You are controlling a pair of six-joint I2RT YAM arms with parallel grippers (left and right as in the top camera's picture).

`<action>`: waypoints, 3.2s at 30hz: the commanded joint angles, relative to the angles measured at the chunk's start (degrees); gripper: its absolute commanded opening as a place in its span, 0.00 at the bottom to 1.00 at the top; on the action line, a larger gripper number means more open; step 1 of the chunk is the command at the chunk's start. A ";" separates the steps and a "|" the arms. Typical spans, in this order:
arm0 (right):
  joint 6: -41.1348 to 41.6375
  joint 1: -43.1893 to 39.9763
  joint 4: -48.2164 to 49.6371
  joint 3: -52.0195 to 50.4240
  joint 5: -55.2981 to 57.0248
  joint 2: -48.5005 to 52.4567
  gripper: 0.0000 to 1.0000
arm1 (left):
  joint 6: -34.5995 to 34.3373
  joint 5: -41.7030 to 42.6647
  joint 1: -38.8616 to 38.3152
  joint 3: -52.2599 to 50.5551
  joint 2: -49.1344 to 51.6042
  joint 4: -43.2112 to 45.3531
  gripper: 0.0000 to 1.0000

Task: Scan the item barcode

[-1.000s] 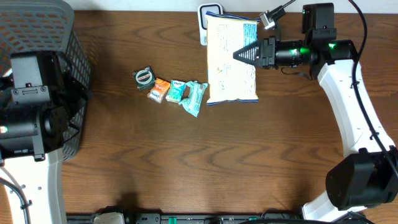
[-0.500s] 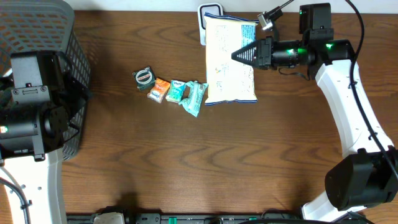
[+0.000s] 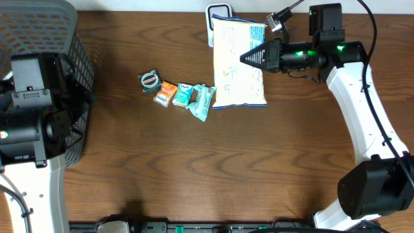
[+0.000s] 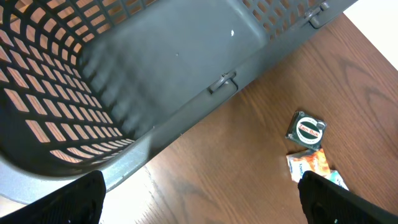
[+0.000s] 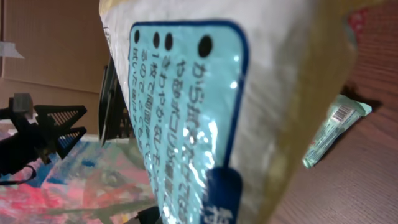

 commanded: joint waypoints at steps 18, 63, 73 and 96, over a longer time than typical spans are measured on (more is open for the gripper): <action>-3.91 14.84 -8.11 -0.55 94.60 2.03 0.01 | -0.92 -0.55 0.28 -0.31 0.04 -0.17 0.98; -4.61 10.78 -21.75 10.71 68.61 19.56 0.86 | -0.92 -0.55 0.28 -0.31 0.04 -0.17 0.98; -4.39 9.77 -7.32 -6.32 65.72 19.74 0.61 | -0.90 -0.55 0.28 -0.31 0.04 -0.17 0.97; -4.39 10.88 -2.71 9.42 59.82 17.81 0.01 | -0.90 -0.55 0.28 -0.31 0.04 -0.17 0.97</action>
